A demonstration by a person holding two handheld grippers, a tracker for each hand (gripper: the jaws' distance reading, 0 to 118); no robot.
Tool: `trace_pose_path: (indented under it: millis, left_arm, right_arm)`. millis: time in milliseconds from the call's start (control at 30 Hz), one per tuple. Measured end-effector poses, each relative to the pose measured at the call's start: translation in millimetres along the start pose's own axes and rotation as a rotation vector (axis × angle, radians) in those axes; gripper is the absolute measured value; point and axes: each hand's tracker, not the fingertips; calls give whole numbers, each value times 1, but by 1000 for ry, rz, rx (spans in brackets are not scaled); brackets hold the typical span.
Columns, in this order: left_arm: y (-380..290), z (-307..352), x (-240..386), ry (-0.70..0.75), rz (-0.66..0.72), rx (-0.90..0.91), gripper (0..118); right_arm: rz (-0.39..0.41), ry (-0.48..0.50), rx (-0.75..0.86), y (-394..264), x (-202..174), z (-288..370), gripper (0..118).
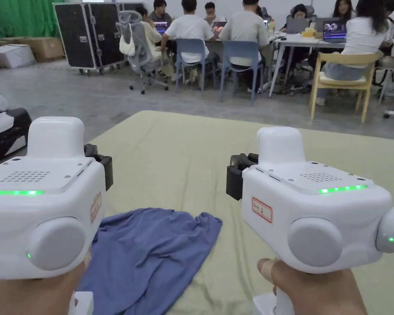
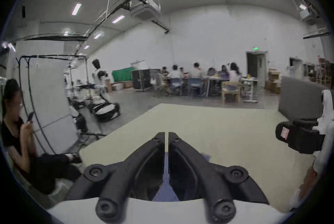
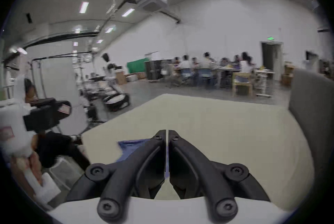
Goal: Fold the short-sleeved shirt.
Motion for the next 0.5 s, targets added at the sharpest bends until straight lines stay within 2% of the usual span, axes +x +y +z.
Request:
trace_pose_path:
  millis: [167, 333, 500]
  left_arm:
    - [-28, -51, -5, -59, -10, -145, 3]
    - [-78, -145, 24, -207, 78, -351, 3]
    - [-157, -250, 82, -280, 20, -530, 3]
  right_arm:
    - [22, -2, -43, -13, -13, -26, 6]
    - [82, -59, -110, -30, 2, -44, 6]
    - [95, -106, -185, -50, 26, -57, 6]
